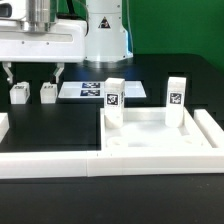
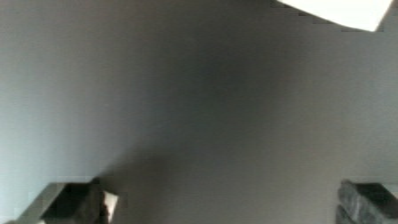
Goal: Assemble square table
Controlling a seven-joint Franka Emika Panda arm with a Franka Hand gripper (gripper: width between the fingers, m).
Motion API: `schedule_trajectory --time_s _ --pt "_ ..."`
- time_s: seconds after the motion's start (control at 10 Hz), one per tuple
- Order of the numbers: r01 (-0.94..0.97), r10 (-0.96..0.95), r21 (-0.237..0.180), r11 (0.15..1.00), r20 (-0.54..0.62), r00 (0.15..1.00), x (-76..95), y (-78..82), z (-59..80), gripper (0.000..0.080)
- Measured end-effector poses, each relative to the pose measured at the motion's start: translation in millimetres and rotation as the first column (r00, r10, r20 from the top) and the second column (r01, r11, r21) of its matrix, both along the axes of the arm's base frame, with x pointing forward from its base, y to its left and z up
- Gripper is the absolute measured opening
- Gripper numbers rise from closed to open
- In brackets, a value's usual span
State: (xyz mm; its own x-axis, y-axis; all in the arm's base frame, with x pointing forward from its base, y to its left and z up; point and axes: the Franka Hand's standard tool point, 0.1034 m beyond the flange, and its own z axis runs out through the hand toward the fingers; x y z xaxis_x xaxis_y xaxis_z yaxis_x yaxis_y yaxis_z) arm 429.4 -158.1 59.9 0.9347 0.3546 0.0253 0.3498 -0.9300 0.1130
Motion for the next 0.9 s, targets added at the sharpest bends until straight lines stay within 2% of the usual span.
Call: schedule_trajectory --time_s 0.1,0.3,0.4,0.5,0.6,0.7,0.9 --pt "0.065 -0.065 0.016 0.998 -0.049 0.997 -5.6 5.5 -2.6 0.0649" --pt "0.224 -0.207 0.03 0.974 -0.284 0.936 -12.9 21.8 0.5 0.0649" --pt "0.326 -0.291 0.019 0.945 -0.403 0.867 -7.7 22.8 3.0 0.0649" --pt "0.326 -0.292 0.003 0.945 -0.438 0.85 1.7 21.1 0.6 0.0649" --pt "0.322 -0.284 -0.003 0.947 -0.479 0.831 -1.4 25.0 -0.7 0.0649" --pt "0.321 -0.273 -0.019 0.947 -0.573 0.773 -7.9 29.7 0.2 0.0649" --pt "0.31 -0.261 -0.039 0.95 -0.644 0.719 -2.8 32.0 -5.8 0.0649"
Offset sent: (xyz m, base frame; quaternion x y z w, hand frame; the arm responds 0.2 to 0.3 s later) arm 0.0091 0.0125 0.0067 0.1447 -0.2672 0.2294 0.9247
